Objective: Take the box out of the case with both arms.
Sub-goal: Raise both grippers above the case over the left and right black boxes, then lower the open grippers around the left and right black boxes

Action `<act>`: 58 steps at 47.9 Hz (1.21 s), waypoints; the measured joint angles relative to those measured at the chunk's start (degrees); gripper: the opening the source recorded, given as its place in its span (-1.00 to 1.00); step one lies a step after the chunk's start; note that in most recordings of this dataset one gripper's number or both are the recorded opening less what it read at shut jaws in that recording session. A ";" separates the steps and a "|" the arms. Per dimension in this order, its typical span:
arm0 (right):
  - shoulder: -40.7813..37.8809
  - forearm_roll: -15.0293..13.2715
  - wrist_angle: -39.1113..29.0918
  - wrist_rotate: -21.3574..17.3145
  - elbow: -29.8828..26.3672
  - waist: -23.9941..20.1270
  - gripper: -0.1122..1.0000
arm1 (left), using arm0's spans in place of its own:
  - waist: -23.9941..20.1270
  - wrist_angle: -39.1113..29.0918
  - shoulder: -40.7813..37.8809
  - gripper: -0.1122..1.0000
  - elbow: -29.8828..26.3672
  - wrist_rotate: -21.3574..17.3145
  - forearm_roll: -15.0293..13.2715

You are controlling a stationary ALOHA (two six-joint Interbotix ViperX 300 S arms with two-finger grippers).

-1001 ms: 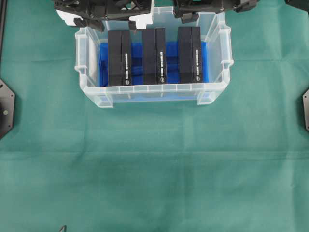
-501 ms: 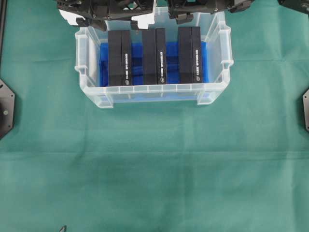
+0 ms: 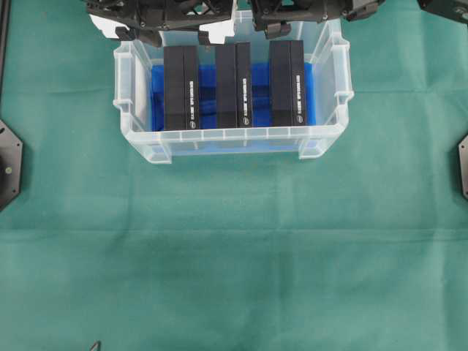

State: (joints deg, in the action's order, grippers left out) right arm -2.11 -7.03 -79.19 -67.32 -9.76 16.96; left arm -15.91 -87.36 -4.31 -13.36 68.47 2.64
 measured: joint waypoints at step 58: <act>-0.53 1.49 -1.93 -0.26 0.00 -0.18 0.89 | -0.35 -0.88 0.00 0.84 0.00 -0.97 0.09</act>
State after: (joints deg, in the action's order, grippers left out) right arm -2.64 -5.54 -81.12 -67.59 -9.76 16.79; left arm -16.26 -88.24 -4.31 -13.36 67.50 2.72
